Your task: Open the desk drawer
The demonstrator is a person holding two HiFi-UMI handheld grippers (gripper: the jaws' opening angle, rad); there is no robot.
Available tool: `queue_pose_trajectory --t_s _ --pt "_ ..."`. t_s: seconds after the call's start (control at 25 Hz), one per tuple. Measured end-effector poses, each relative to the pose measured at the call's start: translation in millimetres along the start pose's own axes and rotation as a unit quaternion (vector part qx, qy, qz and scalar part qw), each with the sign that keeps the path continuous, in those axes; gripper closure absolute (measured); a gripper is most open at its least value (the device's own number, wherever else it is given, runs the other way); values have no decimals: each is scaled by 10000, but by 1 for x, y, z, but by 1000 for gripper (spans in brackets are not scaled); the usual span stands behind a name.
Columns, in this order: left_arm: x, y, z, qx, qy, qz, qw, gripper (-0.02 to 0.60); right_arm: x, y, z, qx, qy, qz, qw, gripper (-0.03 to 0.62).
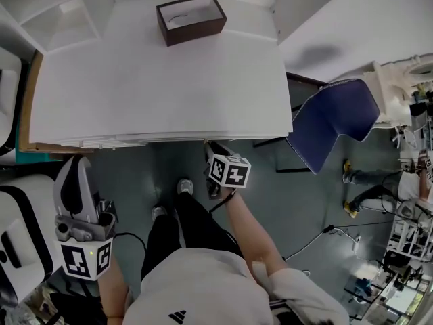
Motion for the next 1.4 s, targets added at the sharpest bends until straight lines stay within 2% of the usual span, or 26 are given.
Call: queue_pose_trajectory --t_s 0.32,0.56,1.0,1.08,1.4 --pt "-2 -3 4 163 -58 3 9999 577 -5 10 17 11 -173 272 9995 497" --pt "-4 -7 0 274 -102 12 9996 577 -8 9 30 45 -313 192 9993 493" --pt "1 -12 -9 341 -82 0 9994 577 -6 7 29 -104 -280 -154 9994 532" --pt "2 -13 -10 322 -67 -13 9995 577 -5 4 26 -85 -250 -158 9995 597" --pt "5 -13 -20 275 -45 -19 9996 577 -9 2 24 -192 -148 2 9997 587"
Point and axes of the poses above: the fingertips, and each gripper's own axes: z forward along the fingers, y to its right, x out of its top, the point moved 7 cm from there along -z, backward along the fingers, and after that the axes turned 14 degrees about -z, right-handed, at the moved point
